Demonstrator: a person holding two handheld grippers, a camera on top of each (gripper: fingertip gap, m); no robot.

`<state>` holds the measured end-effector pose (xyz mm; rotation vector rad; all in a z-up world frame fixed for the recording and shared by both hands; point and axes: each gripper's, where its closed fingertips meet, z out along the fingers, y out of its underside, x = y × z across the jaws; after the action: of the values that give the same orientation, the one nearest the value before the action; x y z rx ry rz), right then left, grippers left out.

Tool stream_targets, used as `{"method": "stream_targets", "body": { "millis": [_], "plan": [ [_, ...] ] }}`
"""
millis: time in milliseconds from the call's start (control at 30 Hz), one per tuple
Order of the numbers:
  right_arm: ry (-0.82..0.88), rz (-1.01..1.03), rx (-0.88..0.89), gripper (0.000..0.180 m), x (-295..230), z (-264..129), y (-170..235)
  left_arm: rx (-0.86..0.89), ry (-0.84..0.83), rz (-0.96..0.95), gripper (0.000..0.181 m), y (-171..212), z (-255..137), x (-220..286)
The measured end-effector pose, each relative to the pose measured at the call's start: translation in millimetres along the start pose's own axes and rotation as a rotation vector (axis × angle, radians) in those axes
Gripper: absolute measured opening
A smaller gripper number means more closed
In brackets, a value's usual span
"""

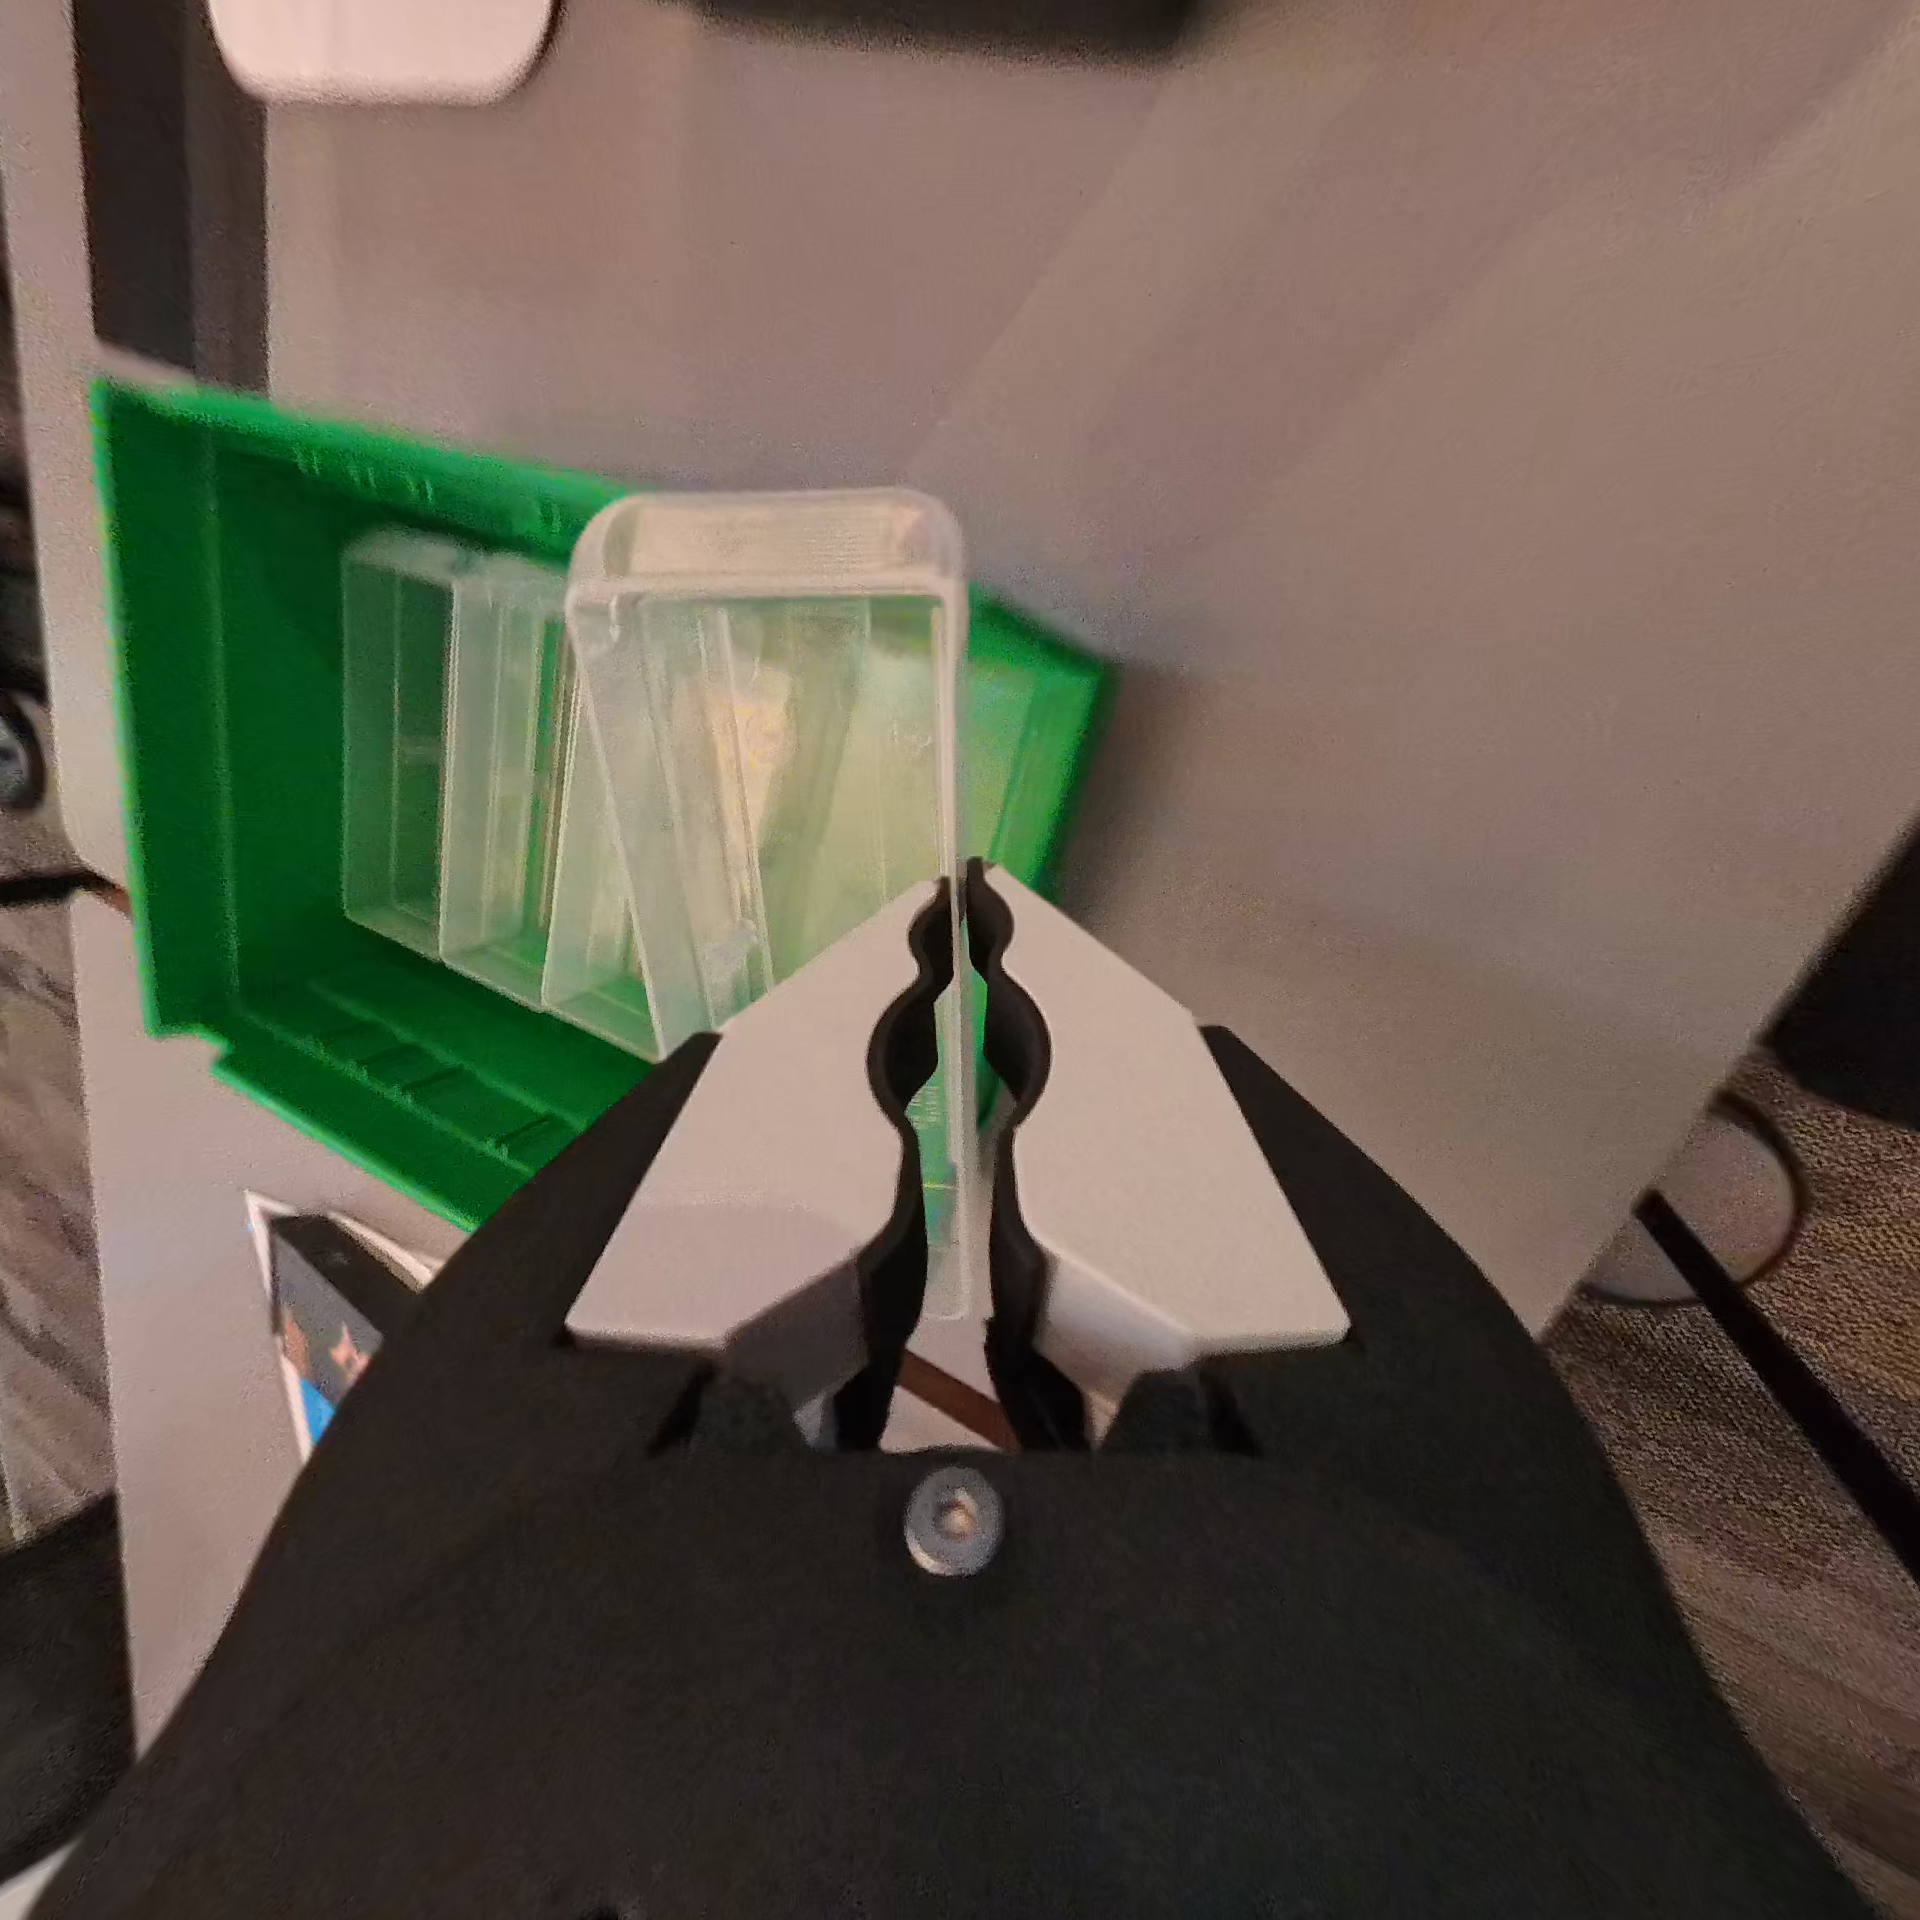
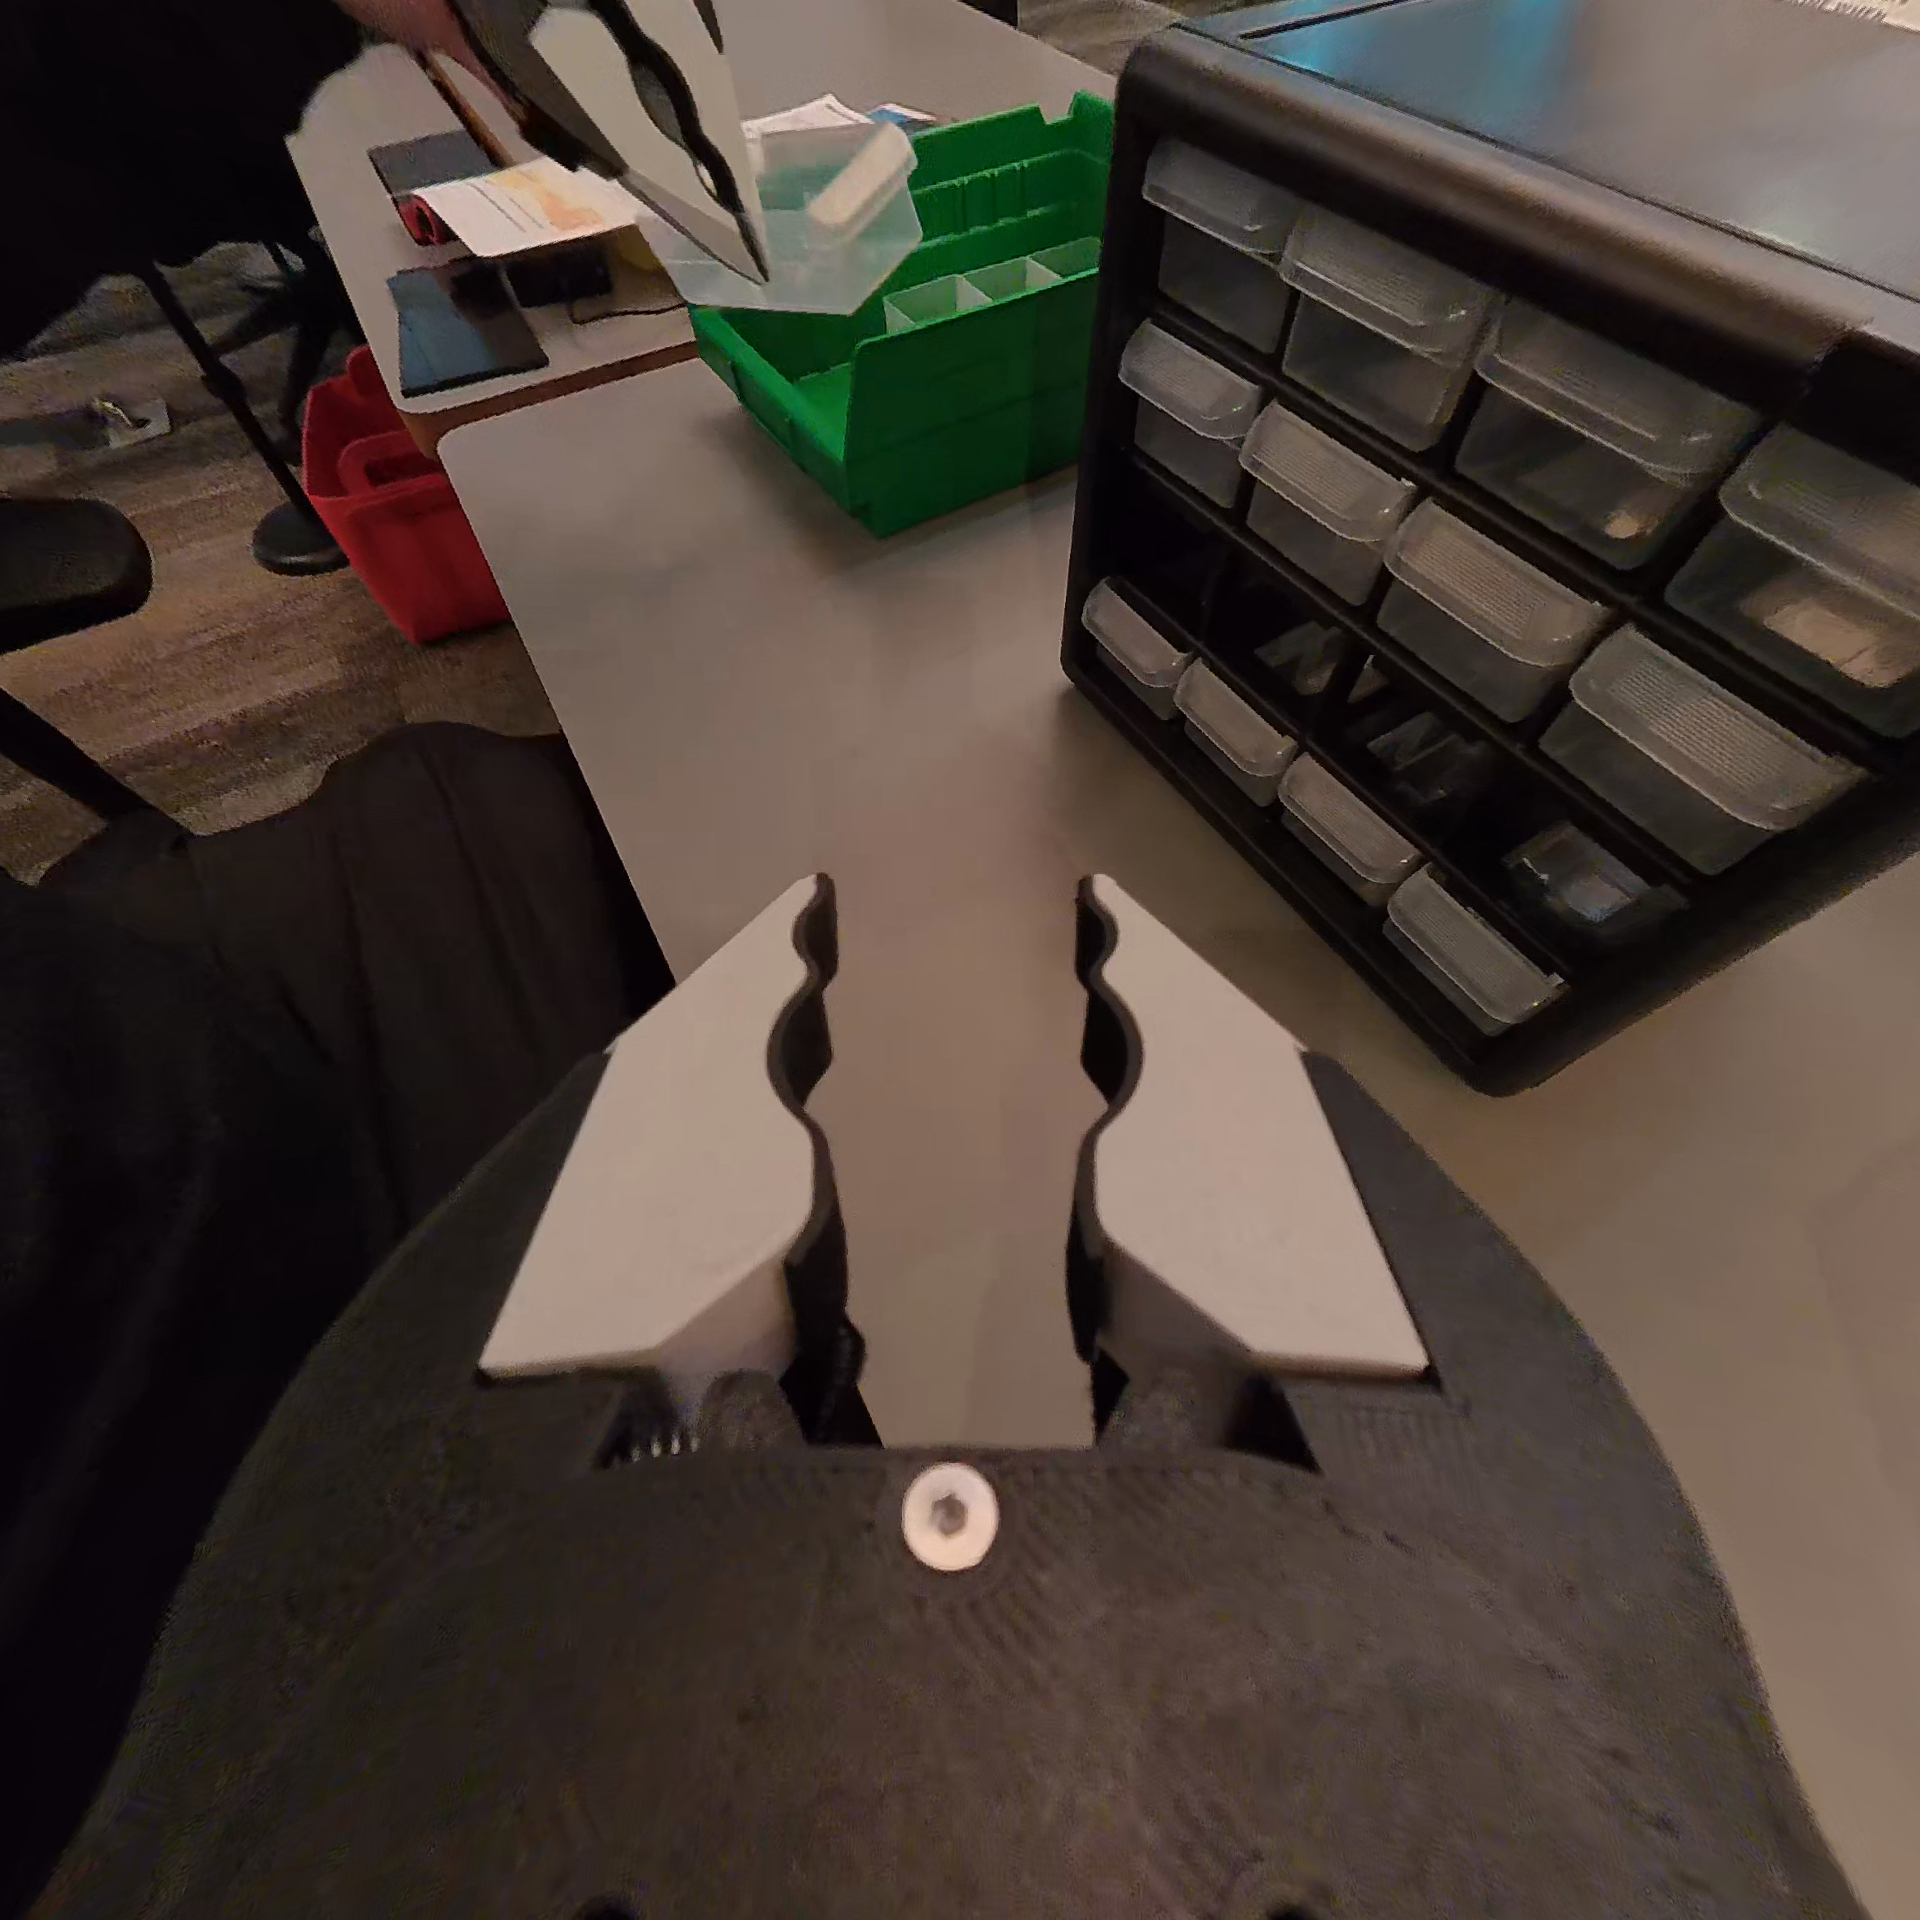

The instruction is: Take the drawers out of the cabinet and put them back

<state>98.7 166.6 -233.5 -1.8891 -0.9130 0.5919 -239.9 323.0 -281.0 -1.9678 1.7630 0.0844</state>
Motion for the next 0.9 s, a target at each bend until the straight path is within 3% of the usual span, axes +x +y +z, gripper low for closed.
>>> {"method": "stream_targets", "body": {
  "millis": [133, 300, 533, 667, 900],
  "plan": [
    [0.024, -0.035, -0.031, 0.066, -6, 9, -5, 0.056, 0.06, 0.176, 0.0, -66, -19, 54],
    [0.037, -0.059, -0.048, 0.087, -18, 39, -1, 0.114, 0.186, 0.433, 0.0, -141, 7, 133],
    [0.001, -0.061, -0.211, 0.099, -20, 82, 58, 0.089, 0.328, 0.569, 0.0, -182, 69, 193],
    [-0.011, -0.058, -0.269, 0.099, -16, 94, 76, 0.088, 0.386, 0.594, 0.0, -196, 83, 213],
    [-0.075, -0.06, -0.427, 0.069, -20, 110, 108, 0.128, 0.4, 0.632, 0.0, -218, 93, 226]
  ]
}}
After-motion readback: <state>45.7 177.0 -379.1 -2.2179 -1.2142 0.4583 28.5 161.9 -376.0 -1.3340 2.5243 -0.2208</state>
